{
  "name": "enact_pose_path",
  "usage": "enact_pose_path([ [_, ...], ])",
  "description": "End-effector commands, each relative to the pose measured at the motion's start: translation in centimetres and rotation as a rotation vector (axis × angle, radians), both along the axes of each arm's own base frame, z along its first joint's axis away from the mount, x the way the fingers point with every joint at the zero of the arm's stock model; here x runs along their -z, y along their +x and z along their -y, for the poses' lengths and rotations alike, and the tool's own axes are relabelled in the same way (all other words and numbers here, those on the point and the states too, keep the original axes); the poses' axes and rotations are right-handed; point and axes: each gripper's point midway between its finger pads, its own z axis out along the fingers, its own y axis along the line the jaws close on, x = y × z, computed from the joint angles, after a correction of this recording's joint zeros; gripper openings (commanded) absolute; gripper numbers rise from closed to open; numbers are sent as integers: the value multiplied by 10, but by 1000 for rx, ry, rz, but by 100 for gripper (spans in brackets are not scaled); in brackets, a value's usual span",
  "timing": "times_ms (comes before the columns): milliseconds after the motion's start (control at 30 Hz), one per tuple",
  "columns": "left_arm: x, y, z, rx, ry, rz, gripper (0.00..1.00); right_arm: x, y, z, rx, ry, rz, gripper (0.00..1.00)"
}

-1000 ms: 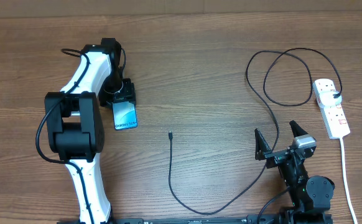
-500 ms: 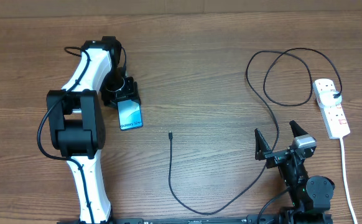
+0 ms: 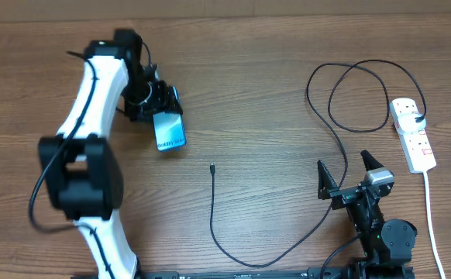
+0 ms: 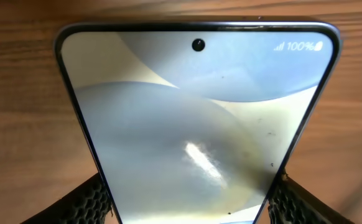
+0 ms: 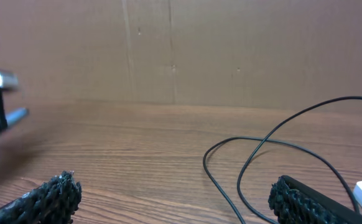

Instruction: Plug charger to phone and switch on socket

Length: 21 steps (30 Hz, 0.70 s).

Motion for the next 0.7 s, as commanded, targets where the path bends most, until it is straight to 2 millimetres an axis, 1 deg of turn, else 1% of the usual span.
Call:
enact_pose_path([
  [0, -66, -2, 24, 41, -139, 148, 66, -5, 0, -1, -5, 0, 31, 100],
  [67, -84, -6, 29, 47, -171, 183, 67, -6, -2, -9, -50, 39, 27, 100],
  [167, -103, -12, 33, 53, -201, 220, 68, -2, -8, -25, -150, 121, -17, 100],
  [267, -114, -18, 38, 59, -233, 230, 68, -3, -17, -44, -272, 137, -29, 100],
  [333, -116, -21, 41, 63, -250, 223, 68, -8, -18, -45, -281, 221, -49, 100],
  [400, -116, -23, 42, 66, -253, 217, 68, -20, -20, -46, -290, 252, -43, 100],
  [567, -116, -25, 52, 73, -263, 207, 69, -72, -33, -57, -368, 323, -75, 100],
  [667, -116, -29, 61, 93, -266, 202, 69, -100, -31, -63, -397, 335, -160, 100],
])
